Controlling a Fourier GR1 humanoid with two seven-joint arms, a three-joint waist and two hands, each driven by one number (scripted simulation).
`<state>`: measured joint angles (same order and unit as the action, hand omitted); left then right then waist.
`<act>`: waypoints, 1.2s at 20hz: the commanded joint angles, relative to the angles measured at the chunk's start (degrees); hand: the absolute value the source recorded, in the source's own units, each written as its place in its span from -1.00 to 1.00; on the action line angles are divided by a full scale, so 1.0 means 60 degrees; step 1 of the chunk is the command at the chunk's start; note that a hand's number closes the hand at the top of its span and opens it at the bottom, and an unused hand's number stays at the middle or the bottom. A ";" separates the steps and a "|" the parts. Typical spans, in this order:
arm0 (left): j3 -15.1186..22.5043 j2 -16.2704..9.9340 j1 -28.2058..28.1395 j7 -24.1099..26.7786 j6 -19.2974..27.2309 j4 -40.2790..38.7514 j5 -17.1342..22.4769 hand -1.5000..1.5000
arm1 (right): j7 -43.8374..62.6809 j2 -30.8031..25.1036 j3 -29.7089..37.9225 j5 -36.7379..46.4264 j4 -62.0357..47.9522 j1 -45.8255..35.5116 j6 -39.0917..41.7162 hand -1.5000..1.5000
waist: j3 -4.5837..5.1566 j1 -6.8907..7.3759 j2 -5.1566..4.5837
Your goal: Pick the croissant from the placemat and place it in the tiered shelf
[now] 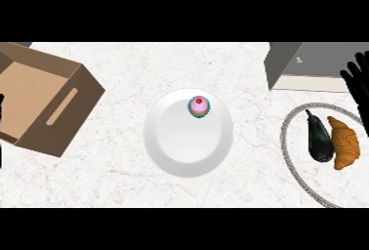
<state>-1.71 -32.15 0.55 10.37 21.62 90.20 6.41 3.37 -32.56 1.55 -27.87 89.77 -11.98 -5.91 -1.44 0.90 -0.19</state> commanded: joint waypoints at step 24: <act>0.1296 0.1684 0.0433 -0.2674 -0.0537 0.1132 0.0964 0.00 | -0.0147 -0.4954 -0.0849 0.2046 -0.2221 -0.1791 0.7116 -1.00 | 0.0261 -0.0042 0.0006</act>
<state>5.58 -22.74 3.13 -5.38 19.26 98.66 11.67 0.01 -57.03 -0.47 -20.86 73.96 -20.71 32.95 -0.37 0.21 0.30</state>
